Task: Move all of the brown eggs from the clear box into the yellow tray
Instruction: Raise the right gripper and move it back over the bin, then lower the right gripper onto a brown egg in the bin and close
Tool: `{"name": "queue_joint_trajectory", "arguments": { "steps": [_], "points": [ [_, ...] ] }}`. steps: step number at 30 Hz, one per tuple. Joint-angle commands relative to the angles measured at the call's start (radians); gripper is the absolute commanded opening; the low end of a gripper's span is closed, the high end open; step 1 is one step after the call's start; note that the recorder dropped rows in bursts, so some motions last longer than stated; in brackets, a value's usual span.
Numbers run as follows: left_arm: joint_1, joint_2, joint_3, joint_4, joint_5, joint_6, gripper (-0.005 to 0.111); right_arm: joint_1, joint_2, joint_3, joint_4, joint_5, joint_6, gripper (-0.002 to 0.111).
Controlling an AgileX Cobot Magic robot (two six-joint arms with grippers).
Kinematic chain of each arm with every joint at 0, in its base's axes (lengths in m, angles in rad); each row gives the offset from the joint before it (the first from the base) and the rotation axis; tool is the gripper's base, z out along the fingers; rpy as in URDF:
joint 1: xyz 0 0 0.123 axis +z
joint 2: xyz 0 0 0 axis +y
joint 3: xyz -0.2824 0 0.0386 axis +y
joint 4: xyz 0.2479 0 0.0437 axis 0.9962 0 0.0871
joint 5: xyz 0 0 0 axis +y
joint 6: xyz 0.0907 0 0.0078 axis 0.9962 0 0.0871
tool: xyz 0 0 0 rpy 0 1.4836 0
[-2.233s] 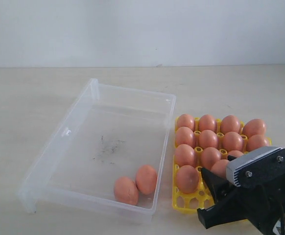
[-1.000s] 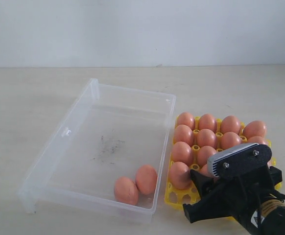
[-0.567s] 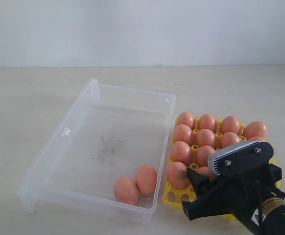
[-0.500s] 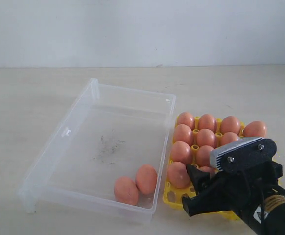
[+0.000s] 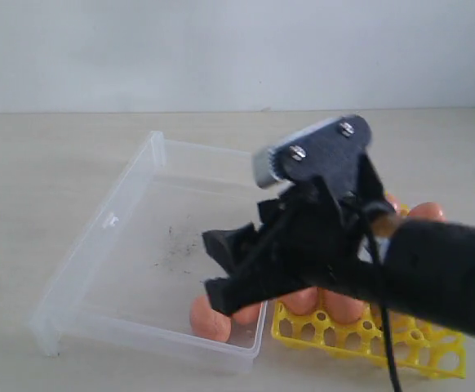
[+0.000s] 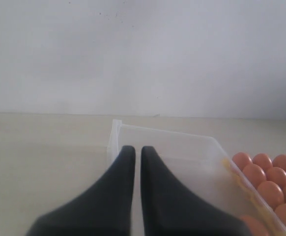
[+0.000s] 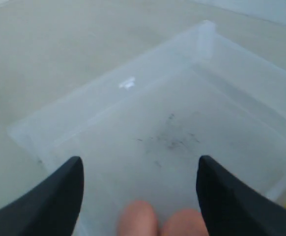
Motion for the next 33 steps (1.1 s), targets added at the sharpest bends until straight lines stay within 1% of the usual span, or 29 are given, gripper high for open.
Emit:
{"name": "queue_joint_trajectory", "arguments": {
  "steps": [1, 4, 6, 12, 15, 23, 33],
  "points": [
    [-0.008, -0.003, 0.003, -0.002, -0.001, -0.008, 0.004, -0.001, 0.059, -0.285, -0.016, 0.380, -0.037, 0.057],
    [-0.008, -0.003, 0.003, -0.002, -0.001, -0.008, 0.004, -0.001, 0.162, -0.462, -0.028, 0.552, -0.033, 0.057],
    [-0.008, -0.003, 0.003, -0.002, -0.001, -0.008, 0.004, -0.001, 0.233, -0.546, -0.068, 0.639, 0.004, 0.056],
    [-0.008, -0.003, 0.003, -0.002, -0.006, -0.008, 0.004, -0.001, 0.447, -0.764, -0.383, 0.921, 0.334, 0.056],
    [-0.008, -0.003, 0.003, -0.002, -0.006, -0.008, 0.004, -0.001, 0.519, -0.825, -0.439, 1.021, 0.376, 0.056],
    [-0.008, -0.003, 0.003, -0.002, -0.006, -0.008, 0.004, -0.001, 0.647, -0.837, -0.453, 1.048, 0.379, 0.056],
    [-0.008, -0.003, 0.003, -0.002, -0.003, -0.008, 0.004, -0.001, 0.710, -0.835, -0.406, 1.042, 0.375, 0.056]
  ]
}}
